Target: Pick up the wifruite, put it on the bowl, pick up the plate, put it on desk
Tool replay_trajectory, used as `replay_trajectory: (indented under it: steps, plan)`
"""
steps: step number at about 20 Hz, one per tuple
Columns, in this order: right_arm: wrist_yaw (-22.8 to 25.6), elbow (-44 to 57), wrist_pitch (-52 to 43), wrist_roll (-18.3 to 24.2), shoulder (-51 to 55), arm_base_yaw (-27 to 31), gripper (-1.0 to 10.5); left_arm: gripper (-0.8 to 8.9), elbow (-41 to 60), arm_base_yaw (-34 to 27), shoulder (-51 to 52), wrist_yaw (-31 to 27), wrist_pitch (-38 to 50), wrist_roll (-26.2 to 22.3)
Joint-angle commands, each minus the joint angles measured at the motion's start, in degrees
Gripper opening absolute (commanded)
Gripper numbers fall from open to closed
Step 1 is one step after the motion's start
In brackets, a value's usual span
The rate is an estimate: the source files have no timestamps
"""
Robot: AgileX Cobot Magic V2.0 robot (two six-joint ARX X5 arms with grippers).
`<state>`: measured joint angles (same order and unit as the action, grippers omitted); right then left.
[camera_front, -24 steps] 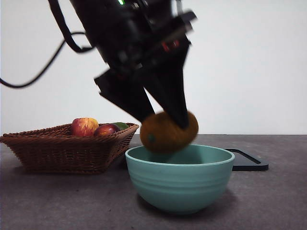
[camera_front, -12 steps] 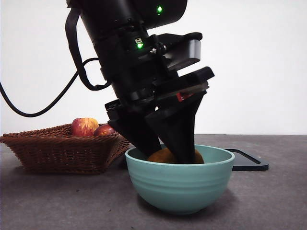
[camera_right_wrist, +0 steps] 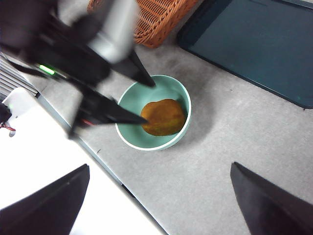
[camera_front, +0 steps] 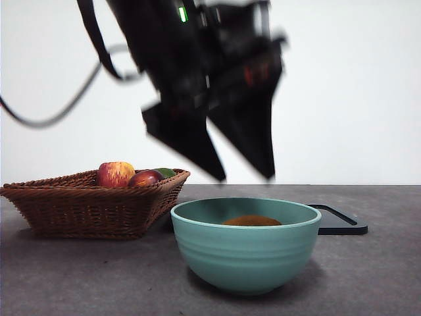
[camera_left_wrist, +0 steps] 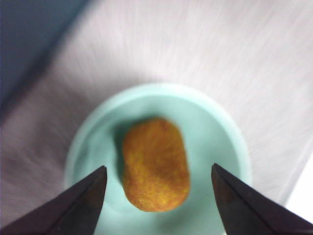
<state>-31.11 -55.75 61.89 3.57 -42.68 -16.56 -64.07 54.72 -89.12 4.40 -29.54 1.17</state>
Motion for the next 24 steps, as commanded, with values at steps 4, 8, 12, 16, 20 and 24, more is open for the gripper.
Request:
replay_trajectory:
  steps: [4,8,12,16,20,24]
  plan:
    - [0.09,-0.94,-0.55,-0.55,-0.31,-0.28,4.6,3.44,-1.14,-4.35,10.91,-0.20,0.37,3.82]
    - [1.22,-0.94,-0.66,-0.55,-0.33,-0.28,4.6,3.44,-1.11,-11.32,18.43,-0.17,-1.86,4.55]
    - [1.92,-0.94,-1.44,-0.55,-0.33,-0.28,4.6,3.44,-0.98,-19.02,24.33,0.20,-6.78,4.48]
    - [2.23,-0.94,-2.29,-0.57,-0.35,-0.28,4.6,3.44,1.05,-25.42,30.60,5.95,-8.63,4.46]
    - [2.23,-0.92,-2.34,-0.59,-1.01,-0.28,4.6,3.44,6.05,-28.79,36.68,14.38,-11.43,4.04]
    - [2.23,-0.92,-2.36,-0.61,-2.62,-0.31,4.6,3.44,11.58,-29.11,42.03,21.33,-17.55,1.33]
